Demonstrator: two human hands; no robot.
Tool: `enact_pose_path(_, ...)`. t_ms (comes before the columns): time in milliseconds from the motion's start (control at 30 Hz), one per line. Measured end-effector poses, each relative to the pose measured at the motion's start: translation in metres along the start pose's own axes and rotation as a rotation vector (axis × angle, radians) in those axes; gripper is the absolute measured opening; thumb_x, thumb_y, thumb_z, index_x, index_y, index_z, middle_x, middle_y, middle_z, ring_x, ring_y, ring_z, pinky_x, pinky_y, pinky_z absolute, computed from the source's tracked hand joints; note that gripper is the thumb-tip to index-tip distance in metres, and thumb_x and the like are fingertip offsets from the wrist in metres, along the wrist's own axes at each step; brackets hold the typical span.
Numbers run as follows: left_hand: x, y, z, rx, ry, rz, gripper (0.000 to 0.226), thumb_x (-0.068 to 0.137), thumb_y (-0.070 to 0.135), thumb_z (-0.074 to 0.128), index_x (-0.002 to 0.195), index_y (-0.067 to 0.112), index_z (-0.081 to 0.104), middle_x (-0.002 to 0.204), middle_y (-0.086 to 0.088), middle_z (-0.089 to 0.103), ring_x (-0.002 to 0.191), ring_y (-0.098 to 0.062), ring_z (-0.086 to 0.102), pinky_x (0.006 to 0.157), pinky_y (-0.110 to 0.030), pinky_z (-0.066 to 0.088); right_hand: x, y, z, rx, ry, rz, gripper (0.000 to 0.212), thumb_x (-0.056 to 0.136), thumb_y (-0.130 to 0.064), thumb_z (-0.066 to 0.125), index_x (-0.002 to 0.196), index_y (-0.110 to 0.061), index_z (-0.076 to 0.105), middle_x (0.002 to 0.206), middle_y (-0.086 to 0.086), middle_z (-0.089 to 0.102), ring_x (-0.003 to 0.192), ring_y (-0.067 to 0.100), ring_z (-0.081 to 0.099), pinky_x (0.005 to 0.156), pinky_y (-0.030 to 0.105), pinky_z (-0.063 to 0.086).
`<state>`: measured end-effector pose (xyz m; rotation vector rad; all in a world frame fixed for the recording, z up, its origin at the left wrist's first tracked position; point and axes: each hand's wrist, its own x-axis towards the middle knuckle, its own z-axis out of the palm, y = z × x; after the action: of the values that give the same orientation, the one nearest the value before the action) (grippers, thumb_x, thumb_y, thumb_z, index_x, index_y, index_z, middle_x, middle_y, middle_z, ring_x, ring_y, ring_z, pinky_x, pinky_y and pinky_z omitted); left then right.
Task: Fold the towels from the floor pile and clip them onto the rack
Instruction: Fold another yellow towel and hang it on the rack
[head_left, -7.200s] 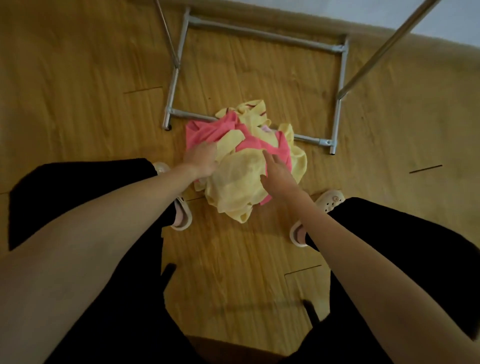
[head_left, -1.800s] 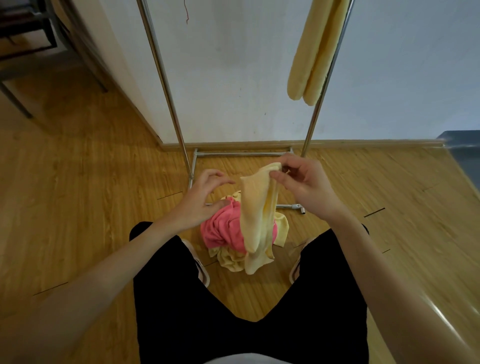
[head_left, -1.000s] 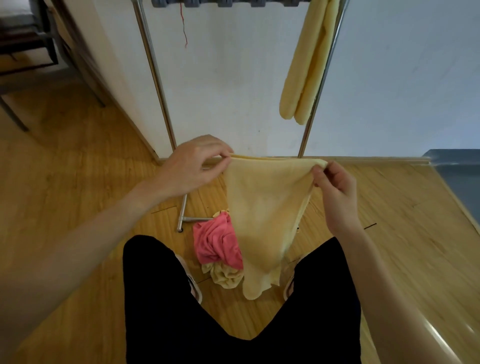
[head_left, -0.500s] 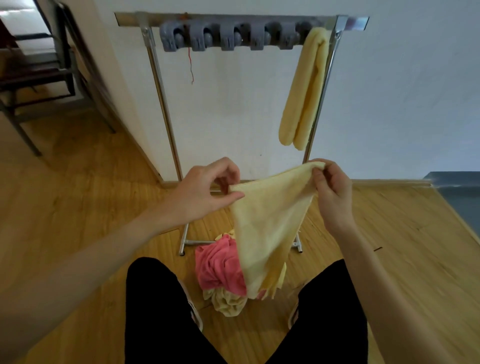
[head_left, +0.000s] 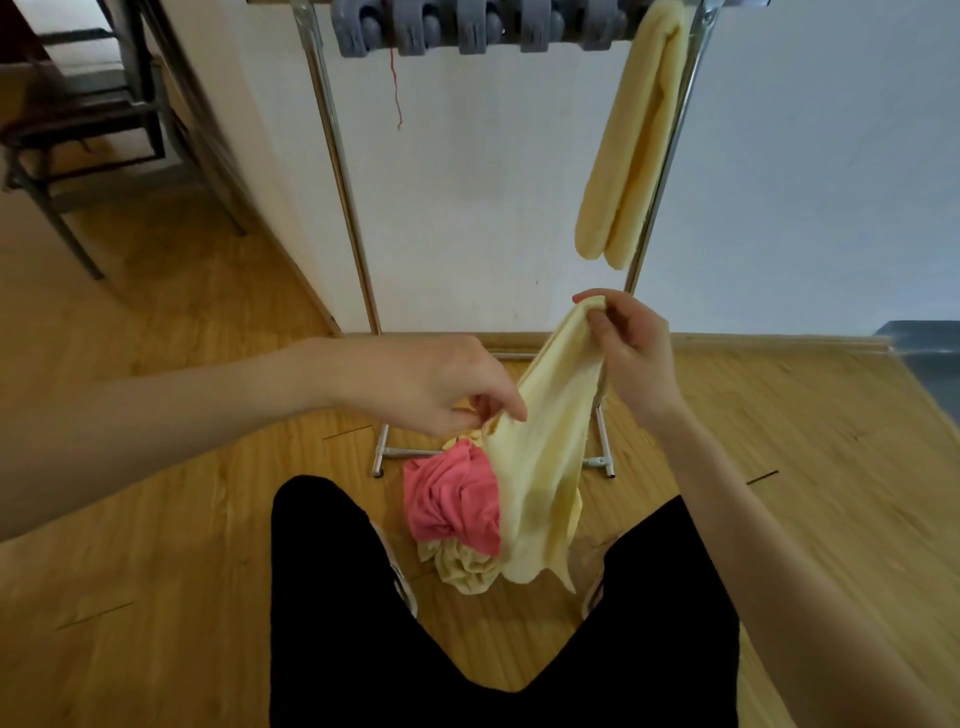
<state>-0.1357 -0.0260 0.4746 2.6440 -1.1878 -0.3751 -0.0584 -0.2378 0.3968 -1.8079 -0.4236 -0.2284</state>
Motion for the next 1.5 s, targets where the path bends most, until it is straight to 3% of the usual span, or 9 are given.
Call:
enact_pose_path(167, 0.01, 0.008, 0.015, 0.432, 0.272, 0.275, 0.022, 0.087, 0.013, 0.05, 0.085, 0.01, 0.072, 0.073, -0.001, 0.063, 0.068, -0.022, 0.058, 0.061, -0.033, 0.051, -0.003, 0.003, 0.003, 0.021, -0.032, 0.005, 0.02, 0.095, -0.005, 0.05, 0.103, -0.014, 0.066, 0.095, -0.002, 0.068, 0.087, 0.006, 0.06, 0.078, 0.017, 0.045)
enact_pose_path(333, 0.024, 0.024, 0.015, 0.486, 0.309, 0.35, 0.021, 0.089, 0.004, 0.04, 0.096, 0.01, 0.06, 0.09, -0.008, 0.058, 0.091, -0.031, 0.056, 0.093, -0.036, 0.038, -0.004, 0.001, 0.003, 0.066, -0.066, -0.008, 0.018, 0.092, -0.001, 0.054, 0.101, -0.009, 0.067, 0.086, 0.02, 0.066, 0.072, 0.016, 0.054, 0.067, 0.032, 0.044)
enact_pose_path(433, 0.022, 0.014, 0.012, 0.501, 0.259, 0.45, 0.023, 0.086, -0.001, 0.037, 0.099, 0.01, 0.054, 0.077, -0.011, 0.056, 0.07, -0.03, 0.058, 0.082, -0.041, 0.05, -0.004, -0.001, 0.002, 0.11, -0.033, 0.007, 0.018, 0.09, 0.0, 0.057, 0.099, -0.012, 0.067, 0.09, 0.015, 0.069, 0.082, 0.02, 0.062, 0.076, 0.038, 0.051)
enact_pose_path(500, 0.025, 0.011, 0.007, 0.513, 0.217, 0.393, 0.023, 0.085, 0.0, 0.037, 0.102, 0.014, 0.042, 0.073, -0.006, 0.051, 0.059, -0.023, 0.05, 0.051, -0.033, 0.044, -0.004, -0.002, 0.0, 0.125, -0.022, 0.007, 0.017, 0.089, -0.002, 0.06, 0.1, -0.012, 0.068, 0.093, 0.01, 0.07, 0.09, 0.023, 0.066, 0.084, 0.043, 0.053)
enact_pose_path(567, 0.027, 0.005, 0.004, 0.533, 0.271, 0.324, 0.023, 0.085, 0.001, 0.047, 0.101, 0.017, 0.041, 0.074, -0.003, 0.052, 0.055, -0.021, 0.047, 0.044, -0.03, 0.037, -0.005, -0.004, -0.002, 0.149, -0.033, -0.013, 0.016, 0.088, -0.002, 0.062, 0.101, -0.011, 0.068, 0.093, 0.01, 0.071, 0.091, 0.027, 0.067, 0.084, 0.047, 0.054)
enact_pose_path(667, 0.028, -0.008, 0.003, 0.407, 0.426, 0.201, 0.006, 0.091, 0.015, 0.053, 0.096, 0.013, 0.057, 0.078, -0.002, 0.06, 0.057, -0.022, 0.053, 0.047, -0.033, 0.044, -0.008, -0.011, -0.003, 0.193, -0.053, -0.031, 0.015, 0.087, -0.001, 0.064, 0.1, -0.008, 0.067, 0.093, 0.01, 0.071, 0.09, 0.028, 0.068, 0.083, 0.048, 0.055)
enact_pose_path(900, 0.028, -0.014, 0.002, -0.027, 0.581, -0.086, 0.031, 0.09, 0.043, 0.054, 0.088, 0.014, 0.066, 0.074, 0.005, 0.066, 0.065, -0.01, 0.059, 0.059, -0.034, 0.046, -0.014, -0.029, -0.001, 0.219, -0.14, -0.06, 0.018, 0.081, 0.001, 0.07, 0.099, 0.001, 0.068, 0.092, 0.009, 0.072, 0.086, 0.02, 0.07, 0.079, 0.029, 0.056)
enact_pose_path(1367, 0.03, -0.01, 0.002, -0.23, 0.674, -0.291, 0.02, 0.077, 0.032, 0.077, 0.083, 0.014, 0.073, 0.077, 0.006, 0.07, 0.072, -0.006, 0.065, 0.07, -0.037, 0.056, -0.021, -0.03, 0.005, 0.249, -0.187, -0.068, 0.017, 0.084, 0.005, 0.064, 0.099, -0.003, 0.065, 0.091, 0.006, 0.07, 0.084, 0.016, 0.068, 0.077, 0.024, 0.053)
enact_pose_path(1500, 0.034, -0.007, -0.001, -0.21, 0.708, -0.306, 0.018, 0.076, 0.031, 0.077, 0.079, 0.014, 0.072, 0.073, 0.006, 0.069, 0.068, -0.007, 0.064, 0.066, -0.038, 0.055, -0.022, -0.027, 0.004, 0.322, -0.192, -0.064, 0.02, 0.084, -0.001, 0.066, 0.103, 0.002, 0.062, 0.093, 0.01, 0.068, 0.087, 0.022, 0.066, 0.08, 0.033, 0.053)
